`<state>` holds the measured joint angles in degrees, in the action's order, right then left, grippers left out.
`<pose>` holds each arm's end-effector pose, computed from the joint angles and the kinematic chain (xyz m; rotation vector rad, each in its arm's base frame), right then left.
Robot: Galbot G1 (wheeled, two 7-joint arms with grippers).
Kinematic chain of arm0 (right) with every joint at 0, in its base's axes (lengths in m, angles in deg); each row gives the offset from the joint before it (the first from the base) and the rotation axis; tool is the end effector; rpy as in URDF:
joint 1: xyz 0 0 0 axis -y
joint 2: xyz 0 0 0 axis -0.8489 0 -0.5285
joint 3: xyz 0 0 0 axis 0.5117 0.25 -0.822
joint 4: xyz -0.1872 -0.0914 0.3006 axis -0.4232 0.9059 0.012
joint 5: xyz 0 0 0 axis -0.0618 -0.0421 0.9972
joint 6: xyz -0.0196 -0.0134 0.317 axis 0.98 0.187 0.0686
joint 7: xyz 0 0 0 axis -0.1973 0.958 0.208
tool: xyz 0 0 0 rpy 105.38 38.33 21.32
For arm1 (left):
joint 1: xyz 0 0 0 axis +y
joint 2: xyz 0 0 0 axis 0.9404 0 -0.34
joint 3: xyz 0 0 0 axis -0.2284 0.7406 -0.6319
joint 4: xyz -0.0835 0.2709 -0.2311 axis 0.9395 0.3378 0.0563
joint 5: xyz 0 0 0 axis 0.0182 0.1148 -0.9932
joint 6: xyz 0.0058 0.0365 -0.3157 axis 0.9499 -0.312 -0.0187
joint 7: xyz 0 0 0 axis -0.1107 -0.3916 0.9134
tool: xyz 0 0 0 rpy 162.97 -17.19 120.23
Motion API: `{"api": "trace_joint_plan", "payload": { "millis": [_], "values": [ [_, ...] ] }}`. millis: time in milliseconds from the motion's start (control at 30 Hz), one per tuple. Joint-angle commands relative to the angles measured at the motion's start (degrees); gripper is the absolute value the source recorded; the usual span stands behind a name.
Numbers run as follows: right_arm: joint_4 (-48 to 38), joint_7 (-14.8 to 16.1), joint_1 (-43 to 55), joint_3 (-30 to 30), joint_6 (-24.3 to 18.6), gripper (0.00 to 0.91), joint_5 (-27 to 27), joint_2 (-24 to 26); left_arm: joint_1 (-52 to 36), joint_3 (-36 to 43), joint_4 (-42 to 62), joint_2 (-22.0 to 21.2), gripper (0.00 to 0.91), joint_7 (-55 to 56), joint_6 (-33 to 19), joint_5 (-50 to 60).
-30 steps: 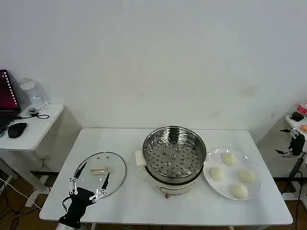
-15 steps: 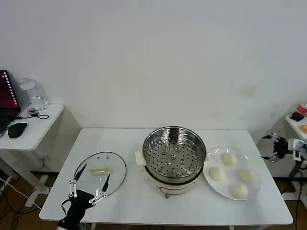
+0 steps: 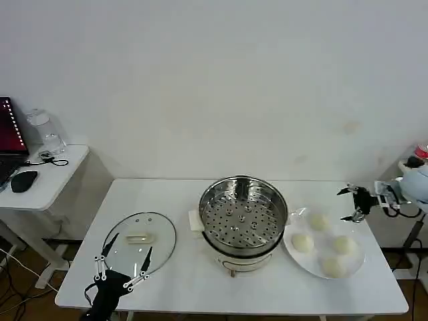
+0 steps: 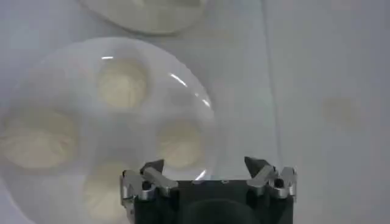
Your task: Take steamed baozi put them in steamer then cover it.
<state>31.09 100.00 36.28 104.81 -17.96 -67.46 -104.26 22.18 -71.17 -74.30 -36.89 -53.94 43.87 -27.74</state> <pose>0.4678 -0.3197 -0.1565 1.2185 -1.6403 1.3780 0.0703 0.0935 -0.3282 0.3104 2.7961 0.6684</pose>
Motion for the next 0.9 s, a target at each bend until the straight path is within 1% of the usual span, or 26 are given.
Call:
{"api": "trace_joint_plan", "payload": {
  "millis": [33, 167, 233, 433, 633, 700, 900],
  "values": [
    [-6.27, 2.92, 4.12, 7.84, -0.57, 0.907, -0.82, -5.44, -0.48, -0.94, 0.75, -0.25, 0.907, 0.13, -0.21, -0.86],
    [-9.05, 2.46, 2.42, 6.23, -0.64, 0.907, -0.99, -8.31, -1.03, -0.85, 0.78, -0.14, 0.907, 0.02, 0.25, -0.82],
    [-11.13, 2.90, 2.34, 5.98, -0.67, 0.907, -1.16, -10.33, -1.18, -0.66, 0.72, -0.15, 0.907, -0.05, 0.49, -0.79],
    [-12.88, 3.94, 1.61, 6.51, -0.43, 0.907, -1.82, -13.41, -1.82, -0.54, 0.27, -0.23, 0.907, -0.15, 1.09, -0.79],
    [-14.78, 3.89, 0.60, 6.43, -0.51, 0.907, -2.21, -15.60, -1.98, -0.93, -0.03, 0.30, 0.907, -0.14, 1.25, -0.90],
    [-15.85, 3.56, 0.51, 5.91, -0.63, 0.907, -3.25, -16.43, -1.97, -0.96, -0.01, 0.38, 0.907, -0.14, 1.27, -0.89],
    [-18.52, 4.40, 0.35, 4.97, -0.49, 0.907, -4.97, -18.38, -1.80, -0.89, -0.34, 0.29, 0.907, -0.08, 1.60, -0.77]
  ]
}}
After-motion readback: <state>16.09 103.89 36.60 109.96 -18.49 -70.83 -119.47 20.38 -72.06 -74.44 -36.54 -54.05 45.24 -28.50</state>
